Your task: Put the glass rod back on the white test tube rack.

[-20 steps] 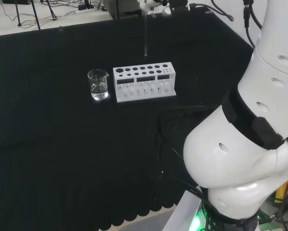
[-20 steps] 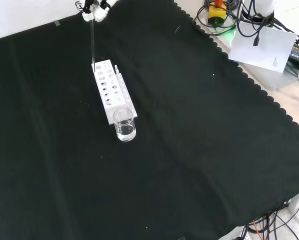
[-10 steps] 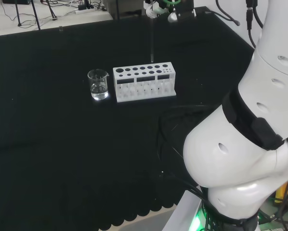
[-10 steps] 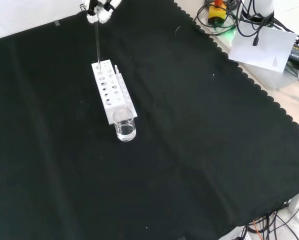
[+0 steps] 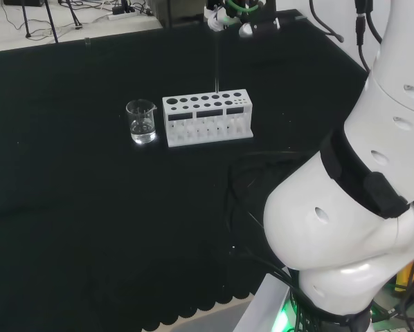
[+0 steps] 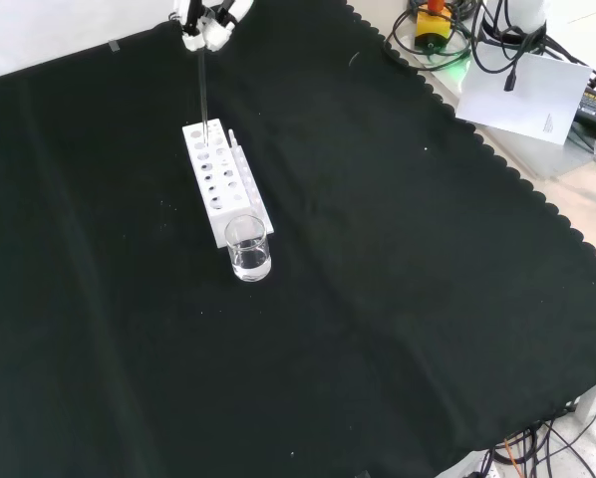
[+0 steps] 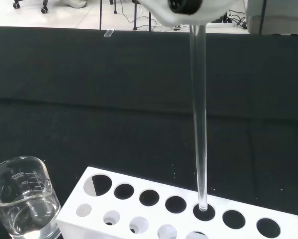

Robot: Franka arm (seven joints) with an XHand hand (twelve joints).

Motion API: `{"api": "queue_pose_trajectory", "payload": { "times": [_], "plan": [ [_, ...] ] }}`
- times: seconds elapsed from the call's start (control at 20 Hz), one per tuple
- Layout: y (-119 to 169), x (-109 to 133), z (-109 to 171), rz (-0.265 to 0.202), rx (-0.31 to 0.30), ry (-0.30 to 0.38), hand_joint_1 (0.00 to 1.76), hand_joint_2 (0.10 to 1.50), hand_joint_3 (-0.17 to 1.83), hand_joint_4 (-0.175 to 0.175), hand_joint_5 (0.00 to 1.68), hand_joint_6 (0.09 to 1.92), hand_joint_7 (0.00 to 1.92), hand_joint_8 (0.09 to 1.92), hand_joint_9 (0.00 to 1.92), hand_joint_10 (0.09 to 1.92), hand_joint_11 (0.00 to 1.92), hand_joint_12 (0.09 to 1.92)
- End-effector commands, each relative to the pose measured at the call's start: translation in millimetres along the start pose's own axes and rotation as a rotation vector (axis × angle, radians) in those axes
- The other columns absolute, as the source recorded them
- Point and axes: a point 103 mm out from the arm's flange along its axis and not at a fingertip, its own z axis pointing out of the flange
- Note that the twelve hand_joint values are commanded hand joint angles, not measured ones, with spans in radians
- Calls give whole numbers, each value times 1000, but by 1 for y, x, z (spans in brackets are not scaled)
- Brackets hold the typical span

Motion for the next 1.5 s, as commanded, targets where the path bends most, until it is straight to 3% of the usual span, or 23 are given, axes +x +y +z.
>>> {"api": "queue_pose_trajectory", "payload": {
  "times": [0.05, 1.5],
  "plan": [
    [4, 3, 1, 2, 6, 2, 1314, 1047, -56, -175, 1169, 422, 1244, 865, 1537, 898, 1638, 502],
    [16, -15, 26, 8, 42, 32, 1315, 1051, -72, -175, 1178, 411, 1253, 849, 1537, 898, 1640, 501]
  ]
}}
